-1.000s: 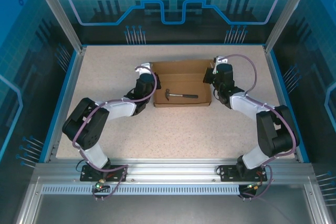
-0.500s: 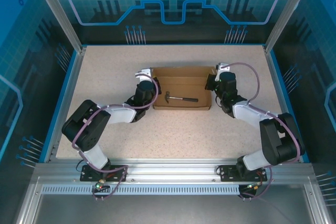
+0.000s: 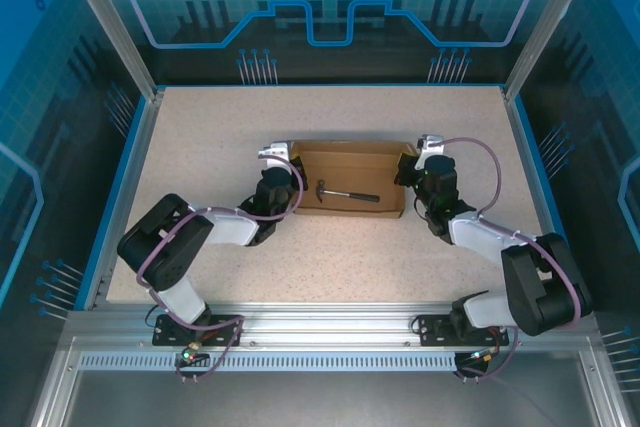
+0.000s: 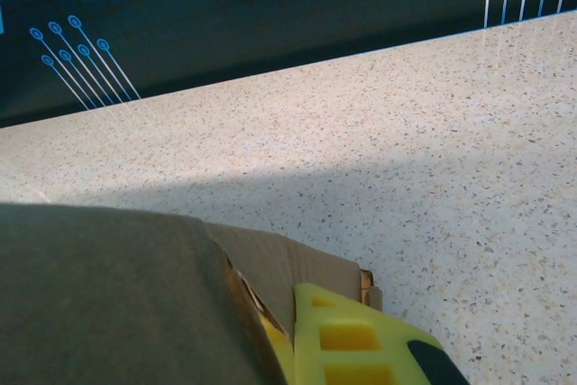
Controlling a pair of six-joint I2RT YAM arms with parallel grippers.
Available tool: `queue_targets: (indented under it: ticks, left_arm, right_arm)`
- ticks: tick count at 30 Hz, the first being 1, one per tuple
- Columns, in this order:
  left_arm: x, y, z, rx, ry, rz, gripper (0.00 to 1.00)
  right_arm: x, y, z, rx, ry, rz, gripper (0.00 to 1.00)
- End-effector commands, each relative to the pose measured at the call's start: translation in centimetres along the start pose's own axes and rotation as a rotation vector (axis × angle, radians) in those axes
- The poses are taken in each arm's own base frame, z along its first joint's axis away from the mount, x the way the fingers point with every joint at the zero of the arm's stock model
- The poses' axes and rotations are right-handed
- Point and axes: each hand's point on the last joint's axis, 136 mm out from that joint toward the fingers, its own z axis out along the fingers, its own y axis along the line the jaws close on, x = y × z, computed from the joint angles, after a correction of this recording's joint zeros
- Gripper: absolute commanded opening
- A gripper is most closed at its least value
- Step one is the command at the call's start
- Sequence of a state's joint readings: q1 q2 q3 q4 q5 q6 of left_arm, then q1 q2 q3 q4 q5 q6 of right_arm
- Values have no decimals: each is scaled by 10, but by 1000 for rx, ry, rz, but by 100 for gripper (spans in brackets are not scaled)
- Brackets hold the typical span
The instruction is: Fold the paper box
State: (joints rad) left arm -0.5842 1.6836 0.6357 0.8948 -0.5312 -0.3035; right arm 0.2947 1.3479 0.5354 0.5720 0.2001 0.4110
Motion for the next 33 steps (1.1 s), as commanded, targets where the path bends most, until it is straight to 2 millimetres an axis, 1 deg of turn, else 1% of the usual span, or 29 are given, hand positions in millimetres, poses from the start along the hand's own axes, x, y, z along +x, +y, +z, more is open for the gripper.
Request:
queue_targets:
  ticks: [1, 9, 14, 16, 17, 20, 24, 33]
  left_arm:
    - [39, 32, -8, -106, 110, 85, 0]
    - [38, 34, -13, -105, 83, 86, 0]
    - [41, 33, -16, -94, 74, 94, 0]
    - [41, 32, -16, -91, 69, 99, 5]
    - [41, 32, -17, -89, 65, 102, 6]
    - [41, 32, -18, -87, 60, 103, 7]
    - [38, 32, -21, -80, 55, 94, 9]
    - [36, 30, -25, -67, 60, 84, 19]
  right_arm:
    - [21, -16, -7, 67, 40, 32, 5]
    - [30, -19, -16, 82, 33, 31, 4]
    - [38, -16, -18, 75, 39, 27, 4]
    - [39, -16, -19, 79, 36, 25, 4]
    - [39, -15, -20, 77, 30, 23, 4]
    - [40, -16, -20, 80, 26, 15, 3]
    - [37, -14, -21, 73, 13, -3, 2]
    - [37, -11, -22, 62, 10, -31, 0]
